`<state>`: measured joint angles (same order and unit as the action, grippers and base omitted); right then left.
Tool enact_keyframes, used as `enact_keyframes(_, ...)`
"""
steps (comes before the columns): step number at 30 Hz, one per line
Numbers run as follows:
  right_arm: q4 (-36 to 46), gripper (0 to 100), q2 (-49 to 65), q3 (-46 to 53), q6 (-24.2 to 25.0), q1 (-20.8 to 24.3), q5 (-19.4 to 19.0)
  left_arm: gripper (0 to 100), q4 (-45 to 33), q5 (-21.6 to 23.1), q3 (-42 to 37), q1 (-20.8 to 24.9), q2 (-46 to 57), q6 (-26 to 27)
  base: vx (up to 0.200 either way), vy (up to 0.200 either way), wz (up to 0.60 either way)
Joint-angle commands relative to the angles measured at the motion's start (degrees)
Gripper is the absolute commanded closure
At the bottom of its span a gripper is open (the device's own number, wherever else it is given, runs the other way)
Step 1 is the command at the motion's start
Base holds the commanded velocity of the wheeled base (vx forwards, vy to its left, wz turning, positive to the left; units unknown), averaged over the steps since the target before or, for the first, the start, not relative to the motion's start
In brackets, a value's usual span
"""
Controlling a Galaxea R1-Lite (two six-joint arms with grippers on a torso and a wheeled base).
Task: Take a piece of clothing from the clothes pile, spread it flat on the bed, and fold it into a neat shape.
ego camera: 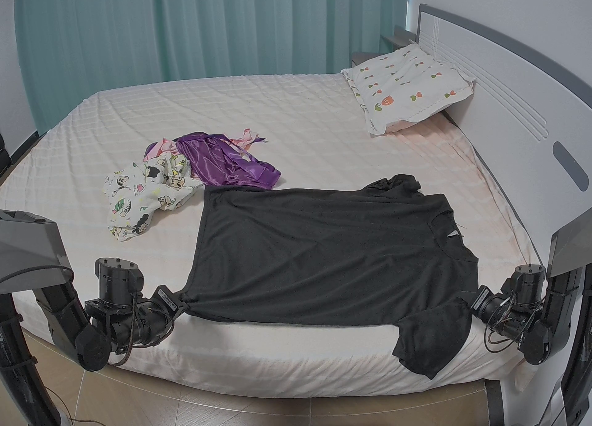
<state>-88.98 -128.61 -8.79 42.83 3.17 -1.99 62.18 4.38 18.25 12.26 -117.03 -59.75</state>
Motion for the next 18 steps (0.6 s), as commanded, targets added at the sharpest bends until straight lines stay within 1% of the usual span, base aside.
enact_keyframes(1, -0.67, 100, -1.29, -2.11, -1.25, -1.5, -0.12, 100, 0.04, 0.02, -0.06, -0.05, -0.13, -0.02, 0.0, 0.0, 0.0)
enact_keyframes(2, -0.67, 100, -1.29, -2.11, -1.25, -1.5, -0.12, 100, 0.04, 0.02, -0.06, -0.05, -0.13, -0.02, 0.0, 0.0, 0.0)
enact_keyframes(3, -0.67, 100, -1.38, -3.87, -3.01, -2.73, -0.39, 100, 0.04, 0.02, -0.06, -0.05, -0.22, -0.02, 0.0, 0.0, 0.0)
enact_keyframes(5, -0.67, 100, -1.56, -4.57, -3.71, -2.99, -0.56, 100, 0.04, 0.11, -0.06, -0.05, -0.3, -0.02, 0.0, 0.0, 0.0)
enact_keyframes(6, -0.67, 100, -1.56, -5.71, -4.68, -3.26, -1.26, 100, 0.04, 0.11, -0.06, -0.05, -0.39, -0.02, 0.0, 0.0, 0.0)
enact_keyframes(13, -0.67, 100, -1.64, -9.05, -8.46, -3.35, -4.87, 100, 0.22, 0.11, -0.14, -0.31, -0.22, -0.2, 0.0, 0.0, 0.0)
enact_keyframes(17, -0.58, 100, -2.35, -10.55, -9.43, -3.35, -5.66, 100, 0.22, 0.11, -0.14, -0.57, -0.39, -0.2, 0.0, 0.0, 0.0)
enact_keyframes(18, -0.58, 100, -3.14, -11.86, -10.48, -3.43, -5.66, 100, 0.22, 0.19, -0.14, -0.75, -0.39, -0.2, 0.0, 0.0, 0.0)
